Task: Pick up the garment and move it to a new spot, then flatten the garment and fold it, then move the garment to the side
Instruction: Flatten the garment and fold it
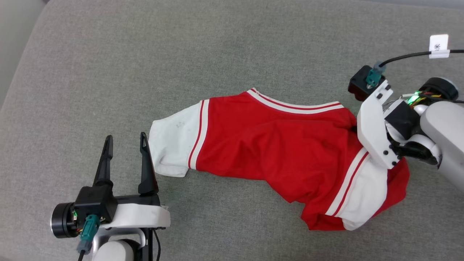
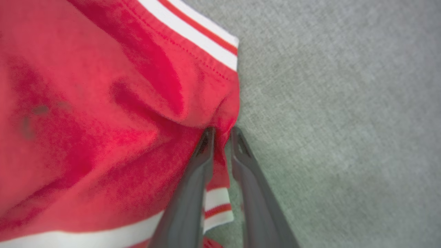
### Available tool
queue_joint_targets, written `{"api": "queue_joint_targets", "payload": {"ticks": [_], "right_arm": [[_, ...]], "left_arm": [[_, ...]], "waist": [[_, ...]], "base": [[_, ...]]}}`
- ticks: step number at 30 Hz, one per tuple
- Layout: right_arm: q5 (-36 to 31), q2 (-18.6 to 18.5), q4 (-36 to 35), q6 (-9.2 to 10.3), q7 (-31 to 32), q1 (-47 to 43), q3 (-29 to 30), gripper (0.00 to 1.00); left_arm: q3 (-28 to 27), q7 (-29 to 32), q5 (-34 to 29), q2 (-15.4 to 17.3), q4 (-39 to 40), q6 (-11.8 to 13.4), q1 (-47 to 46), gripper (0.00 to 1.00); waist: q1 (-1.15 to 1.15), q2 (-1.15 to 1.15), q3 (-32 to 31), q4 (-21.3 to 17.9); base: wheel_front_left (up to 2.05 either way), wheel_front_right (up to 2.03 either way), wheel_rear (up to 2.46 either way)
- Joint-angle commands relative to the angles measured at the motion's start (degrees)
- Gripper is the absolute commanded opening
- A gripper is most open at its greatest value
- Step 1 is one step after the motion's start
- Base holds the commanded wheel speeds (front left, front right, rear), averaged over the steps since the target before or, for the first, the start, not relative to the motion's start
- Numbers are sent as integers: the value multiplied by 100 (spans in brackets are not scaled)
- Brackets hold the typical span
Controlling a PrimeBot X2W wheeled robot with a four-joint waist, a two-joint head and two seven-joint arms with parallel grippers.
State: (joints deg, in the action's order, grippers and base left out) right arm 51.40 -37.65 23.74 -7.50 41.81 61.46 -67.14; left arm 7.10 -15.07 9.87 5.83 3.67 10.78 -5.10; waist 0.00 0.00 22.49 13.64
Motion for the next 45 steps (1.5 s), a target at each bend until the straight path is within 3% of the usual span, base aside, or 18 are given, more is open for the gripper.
{"api": "queue_joint_targets", "payload": {"ticks": [1, 10, 16, 19, 23, 33, 38, 42, 43, 44, 45], "right_arm": [[51, 12, 16, 2, -219, -68, -116, 0], [224, -815, -842, 4, -1014, 552, 77, 0], [114, -1302, -1252, 3, -731, 1051, 279, 0], [62, -1366, -1199, 3, -489, 1332, 348, 0], [-119, -1090, -756, 3, -247, 1545, 298, 0], [-299, 303, 746, 3, -471, 1036, -208, 0], [-216, 679, 1060, 0, -525, 621, -526, 0], [-166, 732, 1141, -7, -826, 620, -546, 0], [-185, 708, 1137, -6, -970, 663, -540, 37], [-217, 667, 1113, -5, -1131, 717, -532, 87], [-233, 626, 1076, -5, -1317, 783, -519, 100]], "left_arm": [[-78, -15, -76, -46, -21, -67, 66, 100], [-392, -15, -285, -183, 25, -222, 372, 100], [-421, -15, -357, -230, 65, -315, 384, 100], [-387, -15, -358, -255, 70, -367, 278, 100], [-327, -15, -346, -279, 19, -410, 166, 100], [-98, -15, -183, -297, -145, -407, -144, 100], [-52, -15, -121, -298, -219, -340, -218, 100], [-97, -15, -140, -297, -263, -317, -161, 100], [-110, -15, -153, -297, -275, -318, -136, 100], [-122, -15, -171, -297, -283, -322, -106, 100], [-142, -15, -184, -296, -288, -319, -74, 100]], "waist": [[0, 0, -126, -89], [0, 0, -472, -370], [0, 0, -421, -386], [0, 0, -317, -325], [0, 0, -129, -215], [0, 0, 256, 95], [0, 0, 261, 134], [0, 0, 167, 75], [0, 0, 122, 51], [0, 0, 68, 25], [0, 0, 13, -8]], "base": [[0, 0, 0], [0, 0, 0], [0, 0, 0], [0, 0, 0], [0, 0, 0], [0, 0, 0], [0, 0, 0], [0, 0, 0], [0, 0, 0], [0, 0, 0], [0, 0, 0]]}}
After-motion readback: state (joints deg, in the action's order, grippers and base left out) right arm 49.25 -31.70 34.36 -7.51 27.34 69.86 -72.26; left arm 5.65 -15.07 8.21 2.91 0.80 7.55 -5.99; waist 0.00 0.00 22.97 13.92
